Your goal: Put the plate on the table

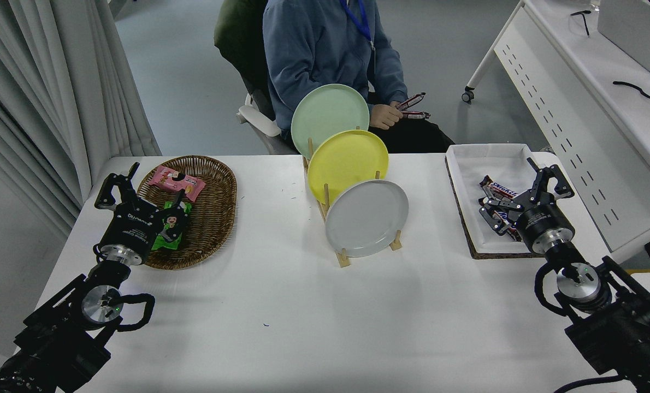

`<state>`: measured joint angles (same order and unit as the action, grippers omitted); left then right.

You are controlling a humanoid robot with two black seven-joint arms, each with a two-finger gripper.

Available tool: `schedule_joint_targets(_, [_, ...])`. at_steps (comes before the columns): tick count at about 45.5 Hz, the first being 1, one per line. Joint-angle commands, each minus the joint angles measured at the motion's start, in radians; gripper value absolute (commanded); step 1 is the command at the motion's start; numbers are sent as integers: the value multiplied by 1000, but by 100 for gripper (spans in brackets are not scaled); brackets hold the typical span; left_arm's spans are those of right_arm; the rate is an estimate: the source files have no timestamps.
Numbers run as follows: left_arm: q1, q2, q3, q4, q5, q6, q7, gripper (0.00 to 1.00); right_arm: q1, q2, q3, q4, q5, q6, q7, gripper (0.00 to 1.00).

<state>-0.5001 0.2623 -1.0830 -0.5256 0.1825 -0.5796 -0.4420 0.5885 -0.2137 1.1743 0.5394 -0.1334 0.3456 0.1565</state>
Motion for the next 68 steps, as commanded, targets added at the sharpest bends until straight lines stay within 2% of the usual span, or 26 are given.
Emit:
schedule_joint_targets(1, [0,0,0,-1,0,0,0,100,5,-16,-41,7,0,0,0,100])
schedule_joint_targets(12, [0,0,0,1,0,0,0,100,63,-62,-208,11,-2,-13,-5,100])
schedule_joint_targets(26, [0,0,0,-1,0,0,0,100,148,-210,-456,11,-11,-10,-6,100])
schedule_joint_targets(30, [0,0,0,-1,0,0,0,100,194,-260,-611,13,-9,-8,-6,100])
schedule_joint_targets(35, [0,0,0,1,0,0,0,100,284,-311,-908,20,-9,0,-6,100])
schedule_joint_targets(41, [0,0,0,1,0,0,0,100,399,-383,-1148,118,-3,4,-6,100])
schedule_joint_targets(47, [0,0,0,-1,0,0,0,100,468,-470,-1225,203,20,29,-6,100])
schedule_joint_targets(52, [0,0,0,-1,0,0,0,100,525,-496,-1330,225,44,76,-9,100])
schedule_joint_targets(59, [0,0,0,-1,0,0,0,100,594,-512,-1453,225,150,75,-18,100])
schedule_joint_targets(68, [0,0,0,-1,0,0,0,100,603,-526,-1449,359,310,79,-135,100])
